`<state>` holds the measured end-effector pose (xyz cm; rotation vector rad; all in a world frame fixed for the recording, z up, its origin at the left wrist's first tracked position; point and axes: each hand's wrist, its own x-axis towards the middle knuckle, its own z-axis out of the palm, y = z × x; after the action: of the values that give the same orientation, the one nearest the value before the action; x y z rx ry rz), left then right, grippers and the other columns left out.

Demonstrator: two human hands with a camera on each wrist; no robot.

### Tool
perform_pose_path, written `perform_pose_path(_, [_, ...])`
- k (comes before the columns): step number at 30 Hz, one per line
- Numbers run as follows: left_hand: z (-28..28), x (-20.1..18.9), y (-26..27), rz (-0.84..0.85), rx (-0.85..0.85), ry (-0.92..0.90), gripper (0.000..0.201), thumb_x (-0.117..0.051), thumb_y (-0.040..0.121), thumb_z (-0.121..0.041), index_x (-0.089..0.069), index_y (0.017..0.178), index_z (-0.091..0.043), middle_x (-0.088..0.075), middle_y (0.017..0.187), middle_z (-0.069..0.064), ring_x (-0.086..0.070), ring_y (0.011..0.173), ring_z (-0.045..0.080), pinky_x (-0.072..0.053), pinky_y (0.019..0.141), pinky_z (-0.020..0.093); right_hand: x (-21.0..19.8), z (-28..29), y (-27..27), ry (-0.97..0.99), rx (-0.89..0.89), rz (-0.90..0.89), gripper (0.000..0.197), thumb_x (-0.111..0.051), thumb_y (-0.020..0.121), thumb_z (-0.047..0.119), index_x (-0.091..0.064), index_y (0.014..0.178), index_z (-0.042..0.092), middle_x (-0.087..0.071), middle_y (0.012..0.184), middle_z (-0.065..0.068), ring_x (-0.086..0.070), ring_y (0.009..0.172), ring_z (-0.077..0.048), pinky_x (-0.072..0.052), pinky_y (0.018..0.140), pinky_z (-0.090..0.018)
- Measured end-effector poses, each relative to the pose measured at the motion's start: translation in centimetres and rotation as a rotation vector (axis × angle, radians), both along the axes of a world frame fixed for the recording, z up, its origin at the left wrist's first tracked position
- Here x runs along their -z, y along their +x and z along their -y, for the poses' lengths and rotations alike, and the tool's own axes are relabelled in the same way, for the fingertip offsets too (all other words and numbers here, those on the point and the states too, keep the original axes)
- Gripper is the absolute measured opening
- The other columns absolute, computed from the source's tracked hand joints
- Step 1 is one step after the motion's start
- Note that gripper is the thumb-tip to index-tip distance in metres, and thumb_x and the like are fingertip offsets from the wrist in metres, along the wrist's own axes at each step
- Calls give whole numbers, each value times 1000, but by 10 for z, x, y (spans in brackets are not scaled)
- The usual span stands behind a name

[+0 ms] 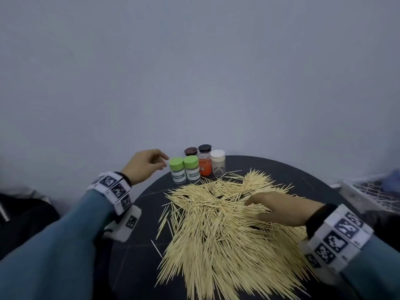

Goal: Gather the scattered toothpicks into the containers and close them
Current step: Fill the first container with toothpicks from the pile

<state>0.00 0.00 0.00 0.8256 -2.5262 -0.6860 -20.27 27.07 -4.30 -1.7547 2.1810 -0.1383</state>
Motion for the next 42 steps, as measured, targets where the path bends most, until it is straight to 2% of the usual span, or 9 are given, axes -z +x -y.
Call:
perform_pose_path(2, [7, 1, -21, 39, -25, -45, 18, -59, 89, -1, -63, 104, -10, -69, 99, 11, -63, 87, 15, -48, 87, 26, 7, 12, -2, 41, 23, 11, 48, -47, 96, 29, -33, 142, 23, -35, 147, 6, -36, 133, -11, -29, 111, -28])
perform_pose_path(5, [17, 0, -55, 128, -48, -79, 25, -57, 90, -4, -62, 115, -6, -66, 113, 14, -60, 103, 20, -42, 85, 22, 18, 26, -6, 96, 57, 0, 53, -49, 95, 29, -29, 144, 21, -33, 149, 2, -35, 134, -14, -31, 111, -32])
perform_pose_path(10, [41, 12, -89, 388, -162, -60, 61, -69, 85, -20, -41, 137, -7, -47, 139, 14, -46, 126, 28, -38, 99, 34, 27, 40, -12, 140, 45, 5, 53, -43, 96, 22, -25, 146, 18, -30, 150, 1, -35, 134, -17, -32, 111, -34])
perform_pose_path(13, [51, 26, -94, 466, -196, -51, 75, -74, 81, -24, -33, 142, -7, -41, 144, 16, -43, 129, 30, -38, 102, 37, 31, 43, -14, 175, 23, 11, 51, -42, 95, 20, -29, 143, 18, -33, 148, 0, -37, 132, -17, -33, 110, -36])
perform_pose_path(17, [55, 39, -96, 488, -223, -11, 76, -75, 80, -19, -33, 142, -8, -45, 141, 16, -46, 125, 31, -38, 100, 36, 33, 44, -15, 220, -7, -13, 52, -45, 94, 20, -29, 143, 16, -34, 147, -1, -38, 131, -19, -34, 109, -35])
perform_pose_path(23, [59, 50, -97, 355, -261, -62, 62, -76, 77, -9, -44, 131, -3, -54, 128, 21, -52, 115, 35, -41, 86, 36, 35, 45, -17, 212, -1, -6, 52, -49, 92, 21, -32, 141, 17, -40, 143, -1, -42, 126, -19, -36, 107, -36])
perform_pose_path(31, [58, 43, -84, 148, -321, -39, 65, -80, 73, -13, -46, 126, -1, -54, 126, 20, -51, 114, 33, -38, 82, 32, 33, 43, -17, 201, 19, 10, 54, -50, 93, 20, -30, 143, 15, -38, 145, -2, -39, 129, -19, -33, 109, -34])
perform_pose_path(36, [40, 23, -64, 26, -289, -26, 57, -80, 70, -10, -51, 119, -5, -58, 118, 15, -54, 104, 27, -43, 80, 32, 32, 42, -16, 207, 42, 13, 53, -50, 92, 19, -32, 142, 15, -39, 144, -3, -41, 128, -20, -35, 108, -36])
perform_pose_path(42, [-11, 0, -53, -194, -149, 30, 50, -76, 73, -7, -54, 117, -15, -56, 103, 0, -53, 90, 14, -35, 58, 10, 31, 42, -15, 213, 71, 27, 57, -51, 91, 19, -29, 144, 18, -38, 145, -3, -39, 130, -20, -34, 109, -37])
